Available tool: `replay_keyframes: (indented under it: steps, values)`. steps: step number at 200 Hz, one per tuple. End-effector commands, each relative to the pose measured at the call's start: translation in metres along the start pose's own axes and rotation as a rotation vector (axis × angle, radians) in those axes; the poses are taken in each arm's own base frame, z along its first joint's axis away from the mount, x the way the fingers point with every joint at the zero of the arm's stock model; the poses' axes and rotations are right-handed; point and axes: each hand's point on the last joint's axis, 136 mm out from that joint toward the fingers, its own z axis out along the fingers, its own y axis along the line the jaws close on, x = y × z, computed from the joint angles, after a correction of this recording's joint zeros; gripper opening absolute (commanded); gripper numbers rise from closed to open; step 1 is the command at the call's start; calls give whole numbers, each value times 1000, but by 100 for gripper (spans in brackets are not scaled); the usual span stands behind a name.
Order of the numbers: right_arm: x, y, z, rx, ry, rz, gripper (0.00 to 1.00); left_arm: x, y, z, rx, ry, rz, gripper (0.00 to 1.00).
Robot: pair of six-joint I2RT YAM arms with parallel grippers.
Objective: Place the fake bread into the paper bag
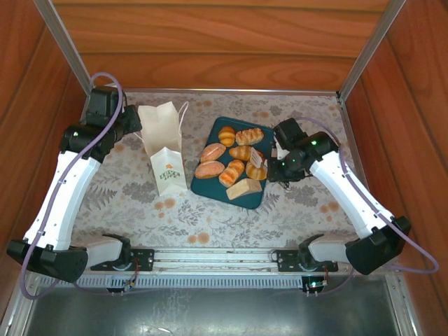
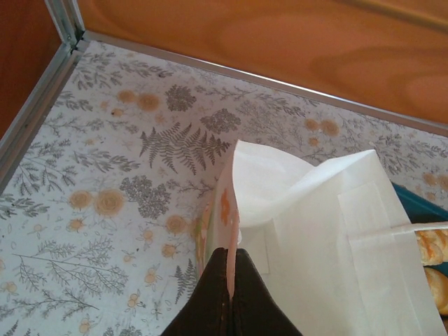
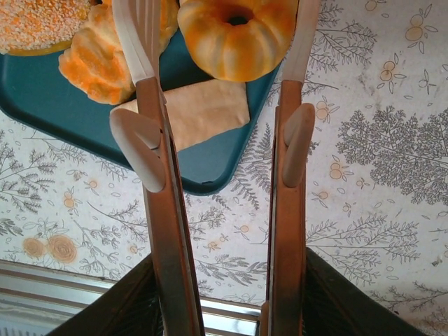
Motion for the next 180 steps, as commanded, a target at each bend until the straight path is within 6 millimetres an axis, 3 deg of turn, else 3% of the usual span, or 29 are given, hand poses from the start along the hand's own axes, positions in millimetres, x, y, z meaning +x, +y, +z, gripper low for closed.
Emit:
replay_keyframes:
  steps: [1,81,180]
  values:
    - [-9,-2,-4,-4,-37,12,50,-9,-1,1,11,-21,15,0]
    - [-11,-3,5,-39,-28,46,57,-5,-3,0,29,-12,7,0]
    - [-15,1,30,-53,20,48,59,-2,-3,-1,36,-13,4,0]
